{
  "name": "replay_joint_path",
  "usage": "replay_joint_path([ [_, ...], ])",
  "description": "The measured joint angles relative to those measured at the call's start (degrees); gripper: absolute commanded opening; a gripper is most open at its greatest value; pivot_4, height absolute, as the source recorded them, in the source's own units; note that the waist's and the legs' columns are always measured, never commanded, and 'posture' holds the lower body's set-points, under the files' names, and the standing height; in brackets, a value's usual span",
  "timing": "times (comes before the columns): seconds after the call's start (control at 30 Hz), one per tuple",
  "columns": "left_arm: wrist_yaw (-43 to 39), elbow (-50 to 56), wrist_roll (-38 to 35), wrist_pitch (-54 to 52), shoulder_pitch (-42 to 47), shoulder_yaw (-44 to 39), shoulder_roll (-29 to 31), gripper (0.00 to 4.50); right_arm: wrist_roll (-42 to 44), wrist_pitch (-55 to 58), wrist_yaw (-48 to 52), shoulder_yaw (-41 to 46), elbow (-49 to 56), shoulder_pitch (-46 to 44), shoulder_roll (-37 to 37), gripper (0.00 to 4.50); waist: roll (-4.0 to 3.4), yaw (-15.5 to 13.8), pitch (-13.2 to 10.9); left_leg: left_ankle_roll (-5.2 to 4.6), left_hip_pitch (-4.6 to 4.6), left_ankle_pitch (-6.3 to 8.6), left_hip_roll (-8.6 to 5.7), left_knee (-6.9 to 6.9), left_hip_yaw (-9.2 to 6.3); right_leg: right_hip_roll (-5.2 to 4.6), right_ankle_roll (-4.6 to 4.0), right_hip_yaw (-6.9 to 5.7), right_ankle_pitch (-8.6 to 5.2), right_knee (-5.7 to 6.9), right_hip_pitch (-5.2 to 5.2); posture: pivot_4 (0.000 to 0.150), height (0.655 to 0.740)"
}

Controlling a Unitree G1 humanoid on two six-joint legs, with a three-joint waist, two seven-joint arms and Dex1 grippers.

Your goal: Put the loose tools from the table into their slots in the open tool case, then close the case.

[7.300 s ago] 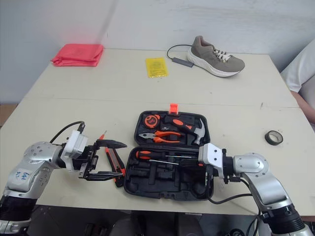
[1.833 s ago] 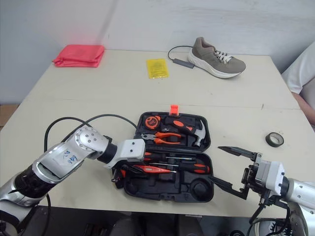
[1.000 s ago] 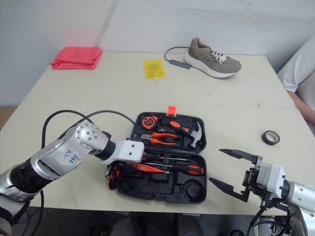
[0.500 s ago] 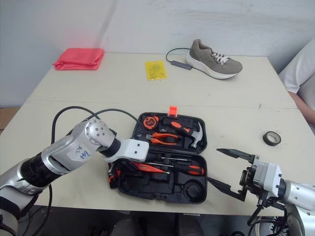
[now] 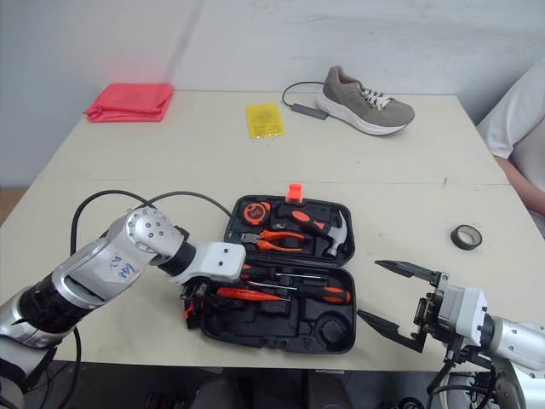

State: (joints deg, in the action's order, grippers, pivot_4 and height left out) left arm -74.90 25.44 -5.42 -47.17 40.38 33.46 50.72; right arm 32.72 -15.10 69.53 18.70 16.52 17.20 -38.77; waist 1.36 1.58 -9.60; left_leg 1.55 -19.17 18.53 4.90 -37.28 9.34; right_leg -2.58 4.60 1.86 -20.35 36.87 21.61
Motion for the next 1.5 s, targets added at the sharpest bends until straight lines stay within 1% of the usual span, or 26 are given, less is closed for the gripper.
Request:
replay_joint_path([
  [0.07, -2.59, 1.39, -2.75, -1.1, 0.4, -1.93, 2.19, 2.37, 0.0, -0.22, 0.35, -0.01, -0.29, -0.06, 0.0, 4.5, 0.19, 0.04, -0.1, 0.01, 0.0, 0.01, 0.01, -0.02, 0.0, 0.03, 0.0, -0.01, 0.0, 0.0, 0.0, 0.15, 0.74],
  [0.17, -4.35, 0.9, -5.07, -1.24, 1.32, -5.45, 4.46, 2.37, 0.02, -0.81, 1.08, 0.0, -1.59, -0.08, 0.0, 4.5, 0.17, 0.01, -0.11, 0.01, 0.01, 0.01, -0.04, -0.01, 0.0, 0.01, 0.0, -0.01, 0.0, 0.0, 0.0, 0.15, 0.74],
  [0.23, -4.81, 0.24, -6.91, 0.7, 0.69, -8.27, 4.29, 2.37, 0.03, -0.98, 1.32, 0.0, -1.71, -0.12, 0.0, 4.5, 0.17, 0.0, -0.11, 0.0, 0.0, 0.02, -0.01, -0.02, 0.0, -0.02, 0.0, -0.01, 0.0, -0.01, 0.0, 0.15, 0.74],
  [0.3, -4.85, -2.5, -9.35, 5.02, -2.06, -12.04, 2.81, 2.37, 0.1, -1.08, 1.48, 0.01, -1.74, -0.09, 0.0, 4.5, 0.16, -0.01, -0.1, -0.01, 0.0, 0.02, 0.07, -0.01, 0.0, -0.06, 0.0, -0.01, 0.0, 0.0, 0.0, 0.15, 0.74],
  [0.4, -3.89, -6.87, -13.02, 11.04, -6.22, -17.51, -2.53, 1.54, 0.13, -1.07, 1.51, 0.01, -1.77, 0.01, 0.0, 4.5, 0.19, -0.01, -0.12, -0.03, -0.04, 0.03, 0.15, -0.1, -0.01, -0.05, 0.02, -0.03, 0.01, 0.02, 0.0, 0.15, 0.74],
  [0.43, -3.67, -8.02, -14.25, 13.26, -7.43, -19.21, -4.1, 1.13, 0.14, -1.05, 1.44, 0.01, -1.76, 0.0, -0.01, 4.5, 0.19, -0.01, -0.12, -0.03, -0.03, 0.03, 0.14, -0.08, -0.01, -0.05, 0.03, -0.03, 0.02, 0.01, -0.01, 0.15, 0.74],
  [0.5, -3.22, -10.74, -16.51, 17.4, -9.96, -22.6, -7.11, 0.12, 0.14, -0.9, 1.05, 0.01, -1.73, 0.06, 0.0, 4.5, 0.19, -0.01, -0.12, -0.03, -0.02, 0.04, 0.14, -0.09, -0.01, -0.05, 0.04, -0.03, 0.02, 0.02, -0.01, 0.15, 0.74],
  [0.53, -2.97, -11.85, -16.77, 19.32, -11.13, -23.42, -7.79, 0.05, 0.13, -0.8, 0.89, 0.01, -1.63, 0.08, 0.0, 4.5, 0.19, 0.0, -0.12, -0.03, -0.03, 0.04, 0.13, -0.08, -0.01, -0.04, 0.04, -0.03, 0.02, 0.01, -0.01, 0.15, 0.74],
  [0.67, -1.88, -15.26, -16.8, 26.16, -15.17, -24.25, -11.9, 0.05, 0.11, -0.44, -0.1, 0.01, -1.15, 0.65, 0.0, 4.5, 0.19, 0.0, -0.12, -0.02, -0.03, 0.05, 0.11, -0.07, 0.0, -0.03, 0.05, -0.03, 0.03, -0.01, -0.01, 0.15, 0.74],
  [0.87, 1.08, -15.19, -15.17, 29.0, -19.02, -22.92, -13.47, 0.05, 0.04, 0.24, -1.4, 0.01, -0.95, 1.65, 0.0, 4.5, 0.18, 0.01, -0.11, -0.01, -0.02, 0.07, 0.12, -0.05, 0.0, -0.04, 0.05, -0.01, 0.03, -0.01, -0.01, 0.15, 0.74],
  [1.07, 4.02, -15.15, -12.98, 28.92, -20.59, -21.48, -13.56, 0.05, 0.02, 0.19, -1.61, 0.01, -0.95, 1.94, 0.0, 4.5, 0.18, 0.01, -0.11, -0.01, -0.01, 0.08, 0.15, -0.03, 0.01, -0.04, 0.05, -0.01, 0.03, -0.01, -0.01, 0.15, 0.74],
  [1.27, 4.2, -15.16, -9.97, 29.15, -20.58, -19.69, -11.95, 0.05, 0.02, 0.11, -1.55, 0.01, -0.97, 1.93, 0.01, 4.5, 0.18, 0.02, -0.11, -0.02, -0.01, 0.09, 0.14, 0.0, 0.01, -0.05, 0.05, -0.01, 0.03, -0.04, -0.01, 0.15, 0.74],
  [1.5, 5.27, -15.16, -8.64, 29.04, -20.76, -19.11, -11.75, 0.05, -0.01, 0.12, -1.71, 0.01, -0.96, 1.89, 0.04, 4.5, 0.18, 0.02, -0.11, -0.03, -0.01, 0.09, 0.17, 0.0, 0.01, -0.06, 0.05, -0.01, 0.03, -0.04, -0.01, 0.15, 0.74],
])
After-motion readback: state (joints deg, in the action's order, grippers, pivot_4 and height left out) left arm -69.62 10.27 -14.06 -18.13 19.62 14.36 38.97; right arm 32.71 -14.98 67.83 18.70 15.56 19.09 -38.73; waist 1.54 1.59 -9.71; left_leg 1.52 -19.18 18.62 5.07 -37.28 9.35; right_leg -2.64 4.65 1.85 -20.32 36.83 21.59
